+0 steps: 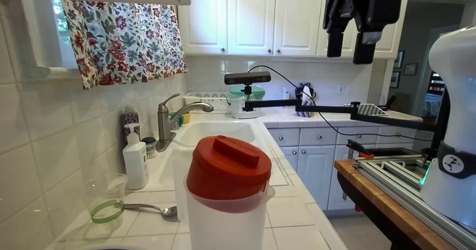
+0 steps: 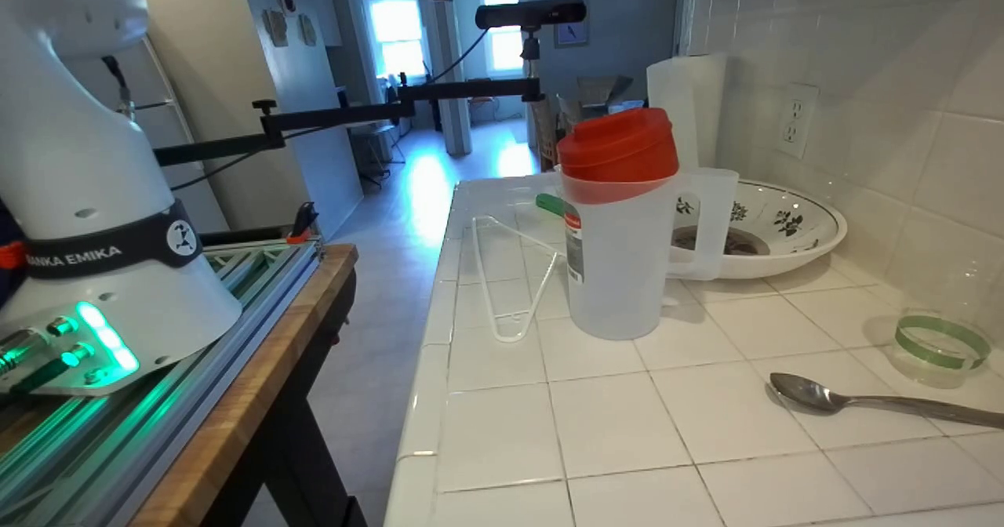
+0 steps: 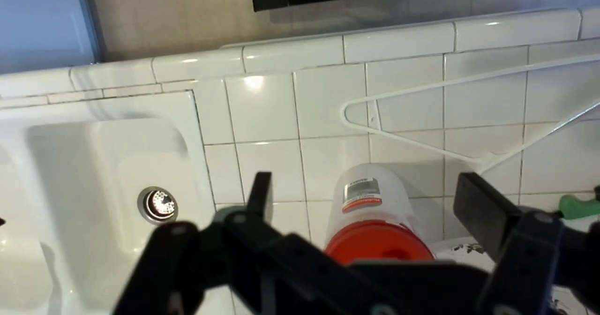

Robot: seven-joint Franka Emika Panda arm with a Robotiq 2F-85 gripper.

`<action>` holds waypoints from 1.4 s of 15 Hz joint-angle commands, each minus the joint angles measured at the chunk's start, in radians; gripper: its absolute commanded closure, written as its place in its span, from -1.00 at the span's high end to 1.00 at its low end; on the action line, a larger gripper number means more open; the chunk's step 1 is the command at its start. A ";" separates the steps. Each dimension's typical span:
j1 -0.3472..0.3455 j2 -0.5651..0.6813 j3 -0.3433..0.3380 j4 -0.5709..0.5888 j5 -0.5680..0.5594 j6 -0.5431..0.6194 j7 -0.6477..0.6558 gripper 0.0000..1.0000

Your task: Remove the red lid from the clear container.

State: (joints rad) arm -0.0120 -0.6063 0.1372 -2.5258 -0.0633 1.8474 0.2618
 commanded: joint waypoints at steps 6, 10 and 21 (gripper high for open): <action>-0.010 -0.058 -0.034 -0.159 -0.057 0.362 -0.029 1.00; -0.016 -0.054 -0.050 -0.216 -0.045 0.487 -0.037 1.00; -0.028 0.018 -0.037 -0.216 -0.061 0.504 -0.028 1.00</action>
State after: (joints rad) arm -0.0302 -0.5930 0.1035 -2.7360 -0.1056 2.2936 0.2596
